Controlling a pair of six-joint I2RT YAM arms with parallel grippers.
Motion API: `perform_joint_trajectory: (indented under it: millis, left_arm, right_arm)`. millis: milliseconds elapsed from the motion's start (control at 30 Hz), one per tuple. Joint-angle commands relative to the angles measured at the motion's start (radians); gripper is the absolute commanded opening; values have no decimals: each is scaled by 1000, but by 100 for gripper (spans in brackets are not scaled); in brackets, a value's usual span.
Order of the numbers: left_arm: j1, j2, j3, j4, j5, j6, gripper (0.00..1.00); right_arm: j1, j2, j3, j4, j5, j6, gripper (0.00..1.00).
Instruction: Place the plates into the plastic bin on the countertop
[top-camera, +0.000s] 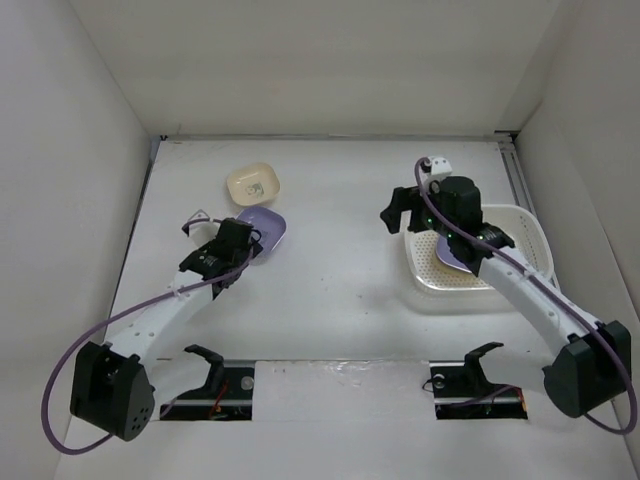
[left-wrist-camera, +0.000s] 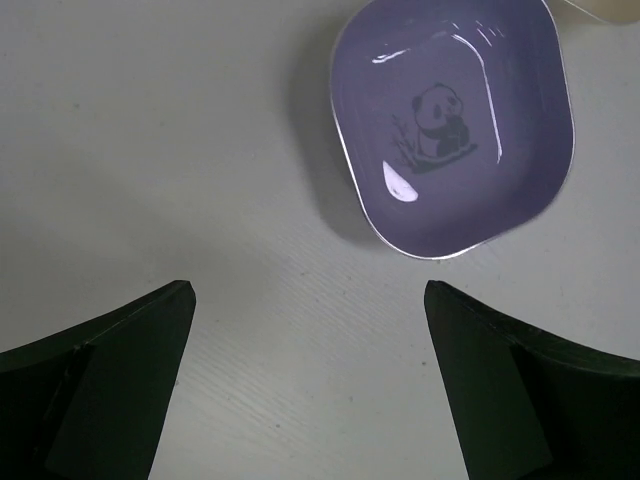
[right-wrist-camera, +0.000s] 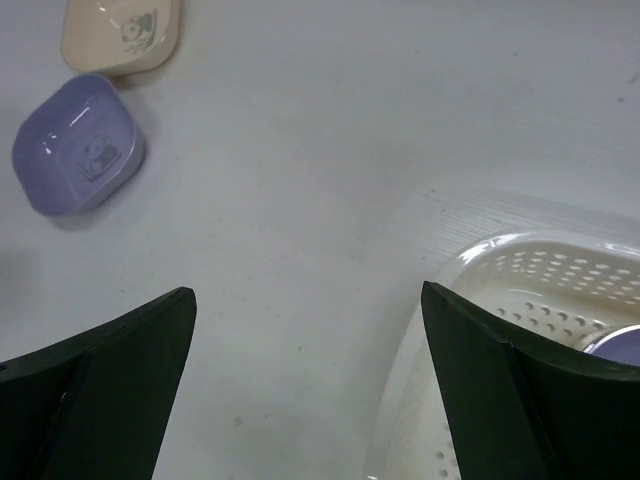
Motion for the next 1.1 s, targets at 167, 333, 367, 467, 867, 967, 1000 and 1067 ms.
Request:
perform_joint_trajectory:
  millis: [167, 333, 367, 467, 867, 967, 1000, 1067]
  left_arm:
    - [153, 125, -35, 271, 54, -40, 100]
    - [153, 307, 16, 301, 42, -63, 91]
    - [153, 356, 27, 301, 42, -74, 87]
    - [153, 413, 27, 326, 57, -103, 65]
    - [-115, 216, 34, 246, 69, -5, 0]
    - [-282, 168, 120, 182, -65, 35, 0]
    - [-310, 159, 140, 181, -87, 55, 0]
    - [-338, 130, 189, 166, -87, 96, 0]
  right_arm:
    - [159, 166, 101, 106, 28, -35, 100]
    - [216, 175, 101, 115, 38, -35, 99]
    - [216, 175, 101, 115, 38, -35, 99]
    - [216, 151, 92, 115, 47, -44, 99]
    - [205, 172, 102, 126, -30, -110, 99]
    - [231, 250, 144, 126, -30, -121, 98]
    - [242, 266, 144, 126, -30, -121, 98]
    - [242, 295, 165, 126, -30, -107, 96]
